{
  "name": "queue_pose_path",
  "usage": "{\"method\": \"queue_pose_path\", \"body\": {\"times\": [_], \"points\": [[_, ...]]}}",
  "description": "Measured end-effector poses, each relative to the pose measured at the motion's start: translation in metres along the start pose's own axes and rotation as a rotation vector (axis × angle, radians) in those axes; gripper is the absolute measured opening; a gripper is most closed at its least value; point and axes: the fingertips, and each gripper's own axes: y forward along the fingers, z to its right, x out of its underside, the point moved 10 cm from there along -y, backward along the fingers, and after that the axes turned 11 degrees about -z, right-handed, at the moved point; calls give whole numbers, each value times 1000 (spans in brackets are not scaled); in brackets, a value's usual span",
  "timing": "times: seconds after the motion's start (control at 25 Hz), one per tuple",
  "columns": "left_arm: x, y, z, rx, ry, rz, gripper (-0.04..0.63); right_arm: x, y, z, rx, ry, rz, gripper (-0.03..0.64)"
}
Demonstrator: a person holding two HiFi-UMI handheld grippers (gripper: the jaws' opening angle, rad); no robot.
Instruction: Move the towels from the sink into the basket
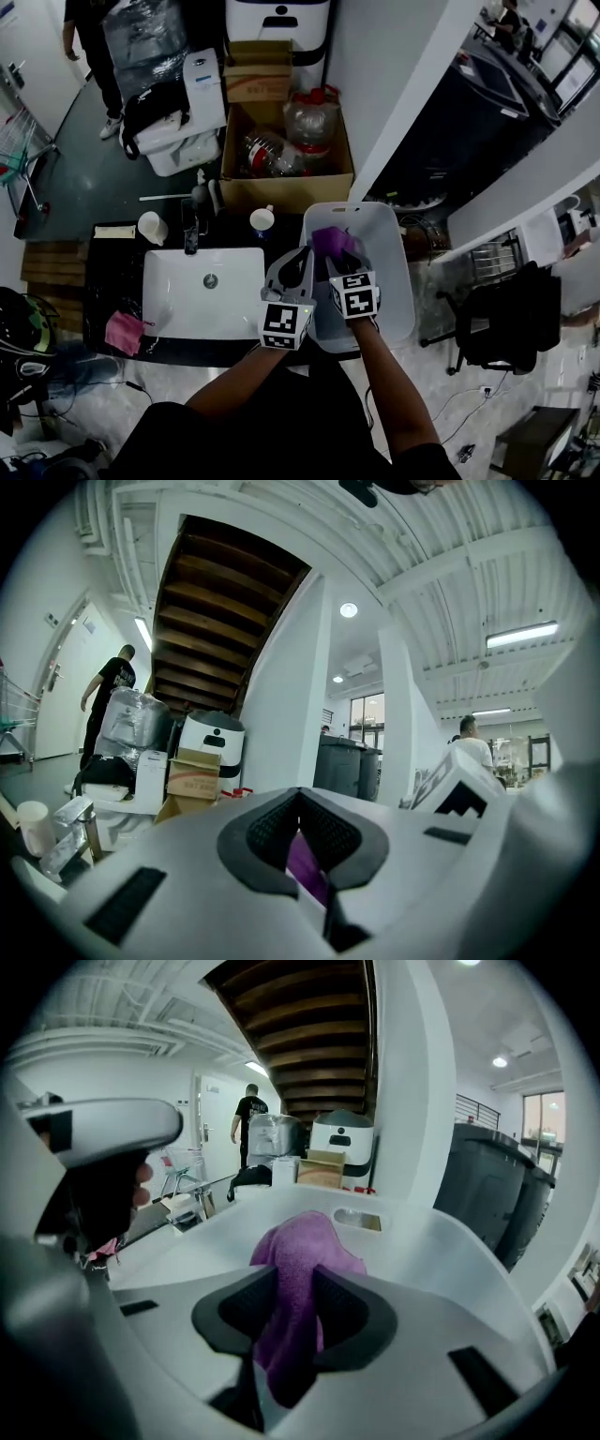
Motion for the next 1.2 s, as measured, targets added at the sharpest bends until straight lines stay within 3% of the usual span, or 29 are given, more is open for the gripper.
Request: {"method": "queue_pose_path", "body": {"times": [0.4,0.56,0.76,0.92,1.2], "points": [[1,21,7,-102,-3,-45,3,18,92,21,-137,30,-210,135],[0,23,6,-154,-9,-48,3,32,120,32,-142,81,-231,139],[1,24,2,-207,-32,-61,3,42,142,29,-169,62,-281,148],[-3,22,1,-237,-5,-63,3,51,154,22,-159,27,-323,174],[-1,18,4,-243,-10,-69,3,53,157,21,-170,31,-279,223]]}}
